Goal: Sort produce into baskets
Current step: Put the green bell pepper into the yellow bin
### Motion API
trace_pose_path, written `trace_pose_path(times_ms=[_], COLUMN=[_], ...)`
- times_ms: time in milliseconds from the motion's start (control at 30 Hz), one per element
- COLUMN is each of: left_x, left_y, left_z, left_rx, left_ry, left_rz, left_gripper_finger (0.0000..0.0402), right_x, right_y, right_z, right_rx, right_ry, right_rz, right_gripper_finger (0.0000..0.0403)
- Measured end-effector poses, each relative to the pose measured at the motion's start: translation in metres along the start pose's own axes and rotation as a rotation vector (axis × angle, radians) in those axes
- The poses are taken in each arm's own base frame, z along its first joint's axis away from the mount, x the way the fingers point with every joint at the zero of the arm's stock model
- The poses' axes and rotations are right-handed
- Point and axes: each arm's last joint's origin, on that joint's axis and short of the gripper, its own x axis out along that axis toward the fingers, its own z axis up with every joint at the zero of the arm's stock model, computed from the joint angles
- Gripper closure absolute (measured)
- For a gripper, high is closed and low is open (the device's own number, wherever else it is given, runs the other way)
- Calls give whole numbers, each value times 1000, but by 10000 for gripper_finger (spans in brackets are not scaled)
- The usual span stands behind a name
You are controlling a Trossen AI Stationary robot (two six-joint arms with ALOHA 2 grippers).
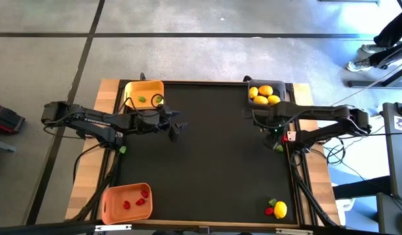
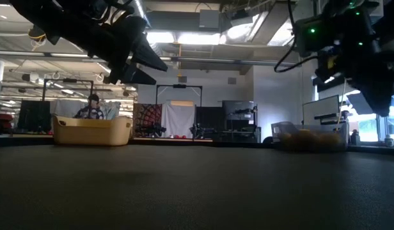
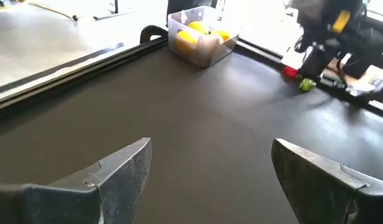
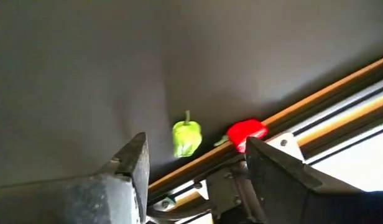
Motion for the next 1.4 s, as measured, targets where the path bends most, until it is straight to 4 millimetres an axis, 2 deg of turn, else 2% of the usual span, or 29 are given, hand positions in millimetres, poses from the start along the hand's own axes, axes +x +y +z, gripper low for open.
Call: trace_pose_path(times_ms=[133, 433, 1067, 1267, 1400], left_x=[0, 0, 0, 0, 0], left_y=[-1, -2, -2, -2, -2], left_z=[3, 4, 4, 4, 4], left_rx=[-52, -56, -51, -28, -24], left_ry=[-27, -42, -42, -42, -42], left_rz=[-11, -18, -18, -17, -17], left_gripper_finger=[73, 73, 73, 73, 73], right_x=[13, 42, 79, 99, 107], right_y=[7, 13, 22, 20, 18], right_z=[-2, 7, 29, 23, 17], right_rx=[-10, -19, -11, -19, -14], right_ry=[56, 209, 386, 434, 457], right_rz=[30, -34, -104, -62, -47], right_gripper_finger=[201, 201, 201, 203, 234])
